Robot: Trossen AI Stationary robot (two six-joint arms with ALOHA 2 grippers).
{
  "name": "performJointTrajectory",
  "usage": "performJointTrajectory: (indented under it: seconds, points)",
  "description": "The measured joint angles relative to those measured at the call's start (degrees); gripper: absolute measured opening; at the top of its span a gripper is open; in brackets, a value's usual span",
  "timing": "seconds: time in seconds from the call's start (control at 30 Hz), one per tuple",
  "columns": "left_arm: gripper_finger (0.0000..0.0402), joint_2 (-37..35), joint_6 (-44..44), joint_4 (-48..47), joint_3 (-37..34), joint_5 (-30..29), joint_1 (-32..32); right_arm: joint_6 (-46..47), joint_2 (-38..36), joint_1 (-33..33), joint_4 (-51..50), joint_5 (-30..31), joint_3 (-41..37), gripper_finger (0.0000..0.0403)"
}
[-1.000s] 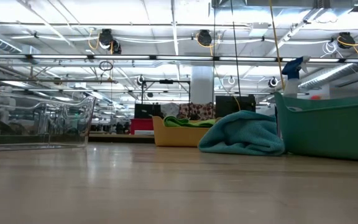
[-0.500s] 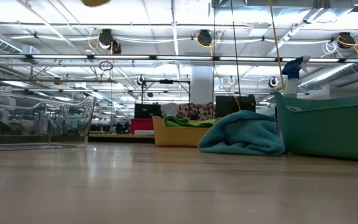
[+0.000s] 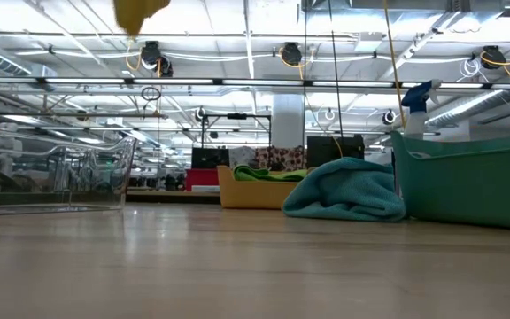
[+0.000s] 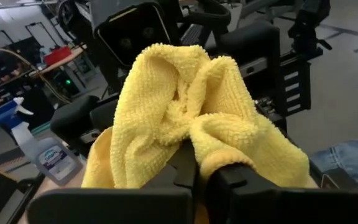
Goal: Sort microfiber towel by color & place in baskets
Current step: Put the yellow microfiber cloth into the green bin
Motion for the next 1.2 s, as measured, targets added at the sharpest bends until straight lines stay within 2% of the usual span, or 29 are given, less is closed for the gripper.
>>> performJointTrajectory:
  seconds: [0.23,0.3,0.43,0.6,0.77,0.87,0.97,1.07,1.2]
  points:
    - [0.0082,0.14,-3.53,-1.02,0.02,0.51,0.11,-1.77,0.07,0.09,-0.62,-0.01,-0.04,0.0052]
    - [0.0107,0.14,-4.79,-1.94,0.04,0.79,-0.31,-2.88,0.07,0.05,-0.9,0.41,-0.04,0.0022]
    - [0.0167,0.02,-9.3,-4.95,0.09,1.02,-1.3,-2.92,0.11,0.38,-1.32,1.81,-0.04,0.003]
    - [0.0242,-1.13,-10.71,-7.8,0.09,0.22,-3.35,-2.94,-0.64,1.96,-2.86,4.65,-0.04,0.004]
    - [0.0285,-2.92,-12.08,-11.97,0.09,-2.87,-5.71,-2.86,-5.0,4.38,-9.83,9.8,-0.02,0.0024]
    - [0.0289,-3.78,-13.33,-14.29,0.02,-4.26,-6.48,0.01,-9.18,6.51,-18.92,15.21,-0.02,0.0025]
    - [0.029,-4.08,-14.09,-16.82,0.02,-5.46,-6.87,6.4,-14.12,8.54,-32.69,19.89,-0.02,0.003]
    - [0.029,-4.08,-14.15,-18.15,0.0,-5.65,-6.81,18.74,-19.06,10.0,-48.72,23.56,0.02,0.0031]
    - [0.029,-4.08,-15.27,-18.66,0.0,-5.73,-6.28,37.8,-23.09,10.48,-70.16,23.6,0.07,0.003]
